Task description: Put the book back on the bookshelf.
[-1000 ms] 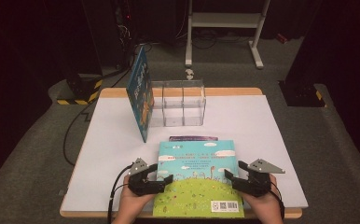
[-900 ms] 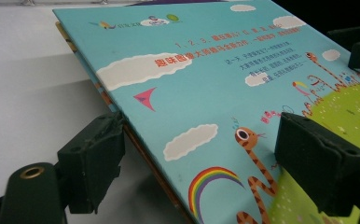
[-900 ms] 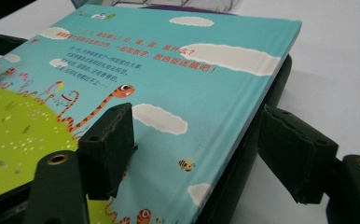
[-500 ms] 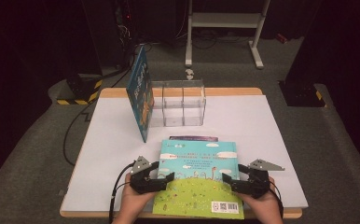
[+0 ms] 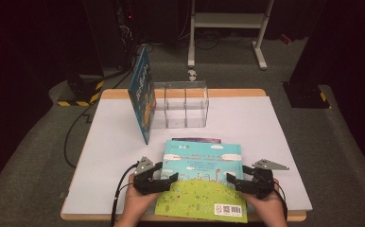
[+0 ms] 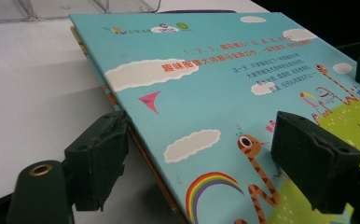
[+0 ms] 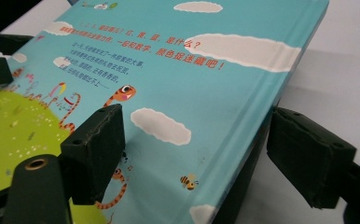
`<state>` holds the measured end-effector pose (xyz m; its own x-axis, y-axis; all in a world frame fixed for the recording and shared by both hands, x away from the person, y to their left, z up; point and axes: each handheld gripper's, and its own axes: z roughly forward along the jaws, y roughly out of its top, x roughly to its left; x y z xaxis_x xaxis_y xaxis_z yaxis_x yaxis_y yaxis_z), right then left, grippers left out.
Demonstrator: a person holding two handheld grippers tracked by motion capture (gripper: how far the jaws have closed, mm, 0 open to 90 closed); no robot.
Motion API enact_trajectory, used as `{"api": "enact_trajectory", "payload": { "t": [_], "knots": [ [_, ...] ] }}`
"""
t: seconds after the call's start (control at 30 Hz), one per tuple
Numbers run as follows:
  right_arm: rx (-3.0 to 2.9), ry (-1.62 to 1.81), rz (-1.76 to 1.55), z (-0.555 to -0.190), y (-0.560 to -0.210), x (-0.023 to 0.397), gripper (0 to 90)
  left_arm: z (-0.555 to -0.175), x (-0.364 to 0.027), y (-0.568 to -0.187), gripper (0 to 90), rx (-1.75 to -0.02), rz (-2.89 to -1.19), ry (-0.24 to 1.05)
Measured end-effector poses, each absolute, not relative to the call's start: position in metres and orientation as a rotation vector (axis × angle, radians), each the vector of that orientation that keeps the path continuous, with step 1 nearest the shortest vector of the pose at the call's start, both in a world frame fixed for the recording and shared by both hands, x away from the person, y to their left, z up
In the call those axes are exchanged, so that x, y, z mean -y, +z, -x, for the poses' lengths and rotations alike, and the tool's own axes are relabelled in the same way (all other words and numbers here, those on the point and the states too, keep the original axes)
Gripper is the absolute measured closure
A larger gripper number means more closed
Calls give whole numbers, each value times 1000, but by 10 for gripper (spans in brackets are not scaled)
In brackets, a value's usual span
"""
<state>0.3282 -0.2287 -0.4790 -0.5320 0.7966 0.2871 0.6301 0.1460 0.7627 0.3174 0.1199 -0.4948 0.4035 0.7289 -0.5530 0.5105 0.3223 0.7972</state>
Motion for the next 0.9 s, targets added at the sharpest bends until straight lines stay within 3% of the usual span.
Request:
{"api": "enact_trajectory", "payload": {
  "t": [0.1, 0.33, 0.6, 0.77, 0.9],
  "knots": [
    [-2230, 1323, -1433, -330, -478, 226, 171, -318, -120, -495, 193, -1248, -1341, 216],
    [-2194, 1186, -1346, -330, -468, 219, 231, -322, -117, -493, 196, -1235, -1350, 222],
    [-2259, 1379, -1475, -334, -484, 227, 130, -320, -119, -495, 209, -1229, -1330, 222],
    [-2255, 1326, -1461, -335, -477, 221, 148, -321, -116, -496, 209, -1252, -1336, 225],
    [-2242, 1327, -1429, -339, -472, 220, 175, -323, -109, -495, 262, -1212, -1399, 346]
  ]
}}
